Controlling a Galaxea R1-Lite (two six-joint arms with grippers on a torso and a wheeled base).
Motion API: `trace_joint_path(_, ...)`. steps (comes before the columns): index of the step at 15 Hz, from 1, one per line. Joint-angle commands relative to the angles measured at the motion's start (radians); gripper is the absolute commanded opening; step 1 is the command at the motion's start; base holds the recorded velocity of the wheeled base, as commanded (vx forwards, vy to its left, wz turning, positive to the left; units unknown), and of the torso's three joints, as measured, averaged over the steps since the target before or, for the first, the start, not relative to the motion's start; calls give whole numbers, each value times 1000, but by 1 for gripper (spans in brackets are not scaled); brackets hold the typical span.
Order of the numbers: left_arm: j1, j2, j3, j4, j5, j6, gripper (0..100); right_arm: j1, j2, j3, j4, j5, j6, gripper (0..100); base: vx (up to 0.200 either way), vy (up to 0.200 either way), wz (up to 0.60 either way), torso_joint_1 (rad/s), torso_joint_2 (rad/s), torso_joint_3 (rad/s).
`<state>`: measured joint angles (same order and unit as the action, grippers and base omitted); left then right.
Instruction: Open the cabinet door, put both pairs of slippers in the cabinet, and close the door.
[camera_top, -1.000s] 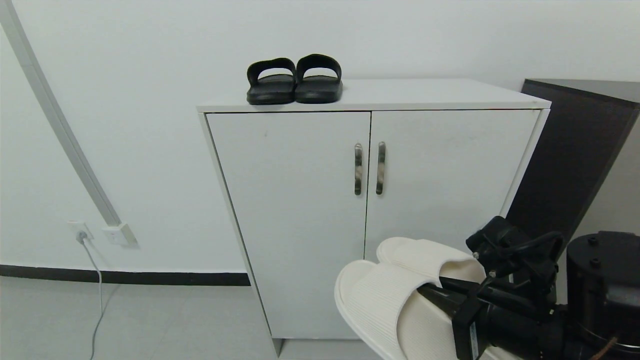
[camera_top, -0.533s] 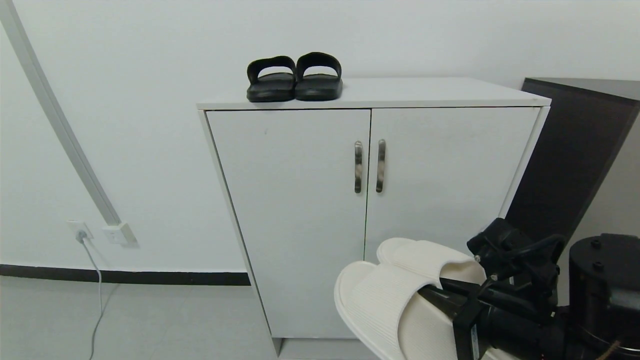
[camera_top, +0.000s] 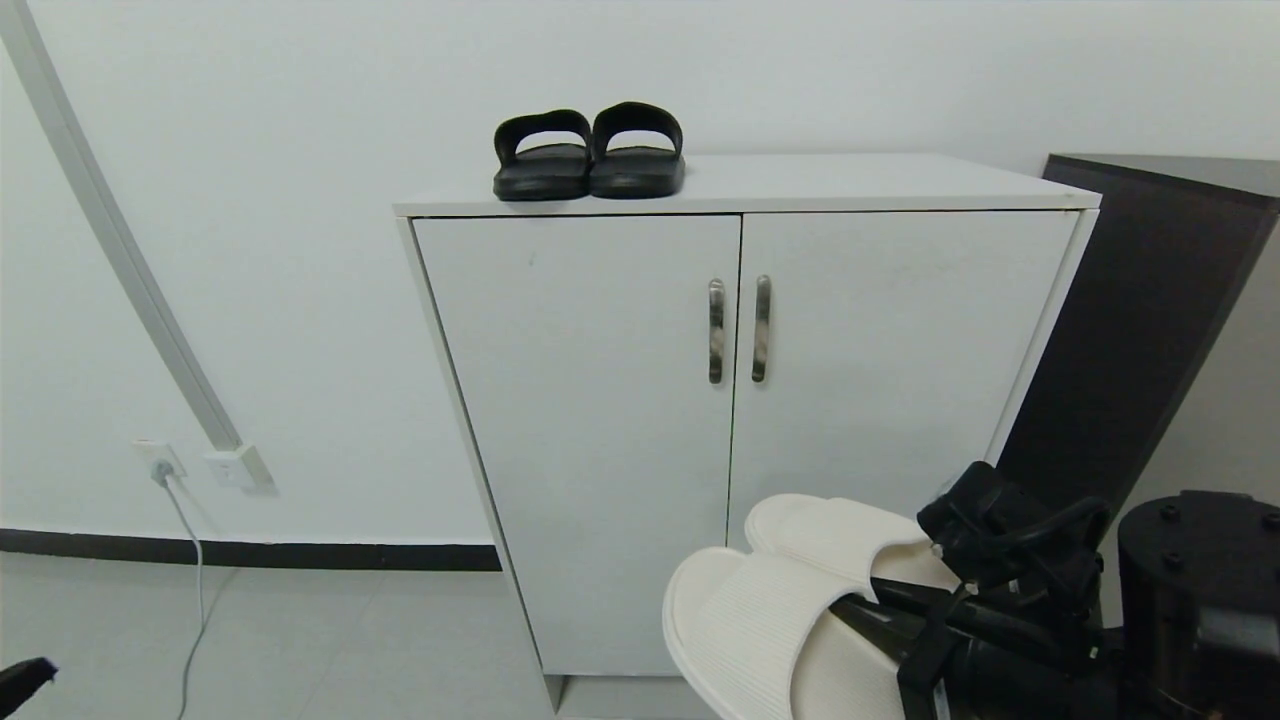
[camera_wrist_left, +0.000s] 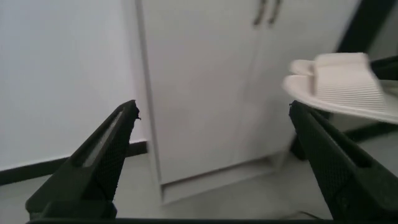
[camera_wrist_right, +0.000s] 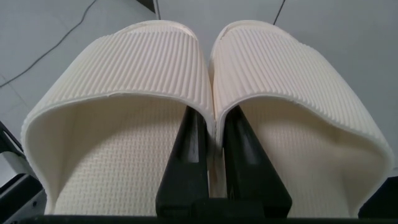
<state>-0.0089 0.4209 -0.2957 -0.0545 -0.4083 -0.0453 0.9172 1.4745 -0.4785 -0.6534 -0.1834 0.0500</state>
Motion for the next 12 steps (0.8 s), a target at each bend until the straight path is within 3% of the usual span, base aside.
trace_joint_path(1, -17, 199, -85, -19, -98, -1, 100, 2, 6, 5, 0, 1, 1, 0, 0, 0, 0, 0, 0, 0)
trace_joint_path(3, -89, 306, -164, -21, -127, -1, 100, 2, 3, 8, -2, 2, 4, 0, 0, 0, 0, 0, 0, 0)
trace_joint_path(6, -289, 477, -303, -22, -126, -1, 100, 0, 6, 15, 0, 13, 4, 0, 0, 0, 0, 0, 0, 0)
trace_joint_path(8, -387, 605, -384, -36, -122, -1, 100, -1, 7, 17, 0, 16, 4, 0, 0, 0, 0, 0, 0, 0)
trace_joint_path(10, -448, 719, -414, -136, -119, -2, 100, 0, 9, 18, 0, 16, 4, 0, 0, 0, 0, 0, 0, 0)
trace_joint_path(12, -531, 855, -450, -298, -69, -8, 100, 0, 9, 20, 0, 16, 5, 0, 0, 0, 0, 0, 0, 0)
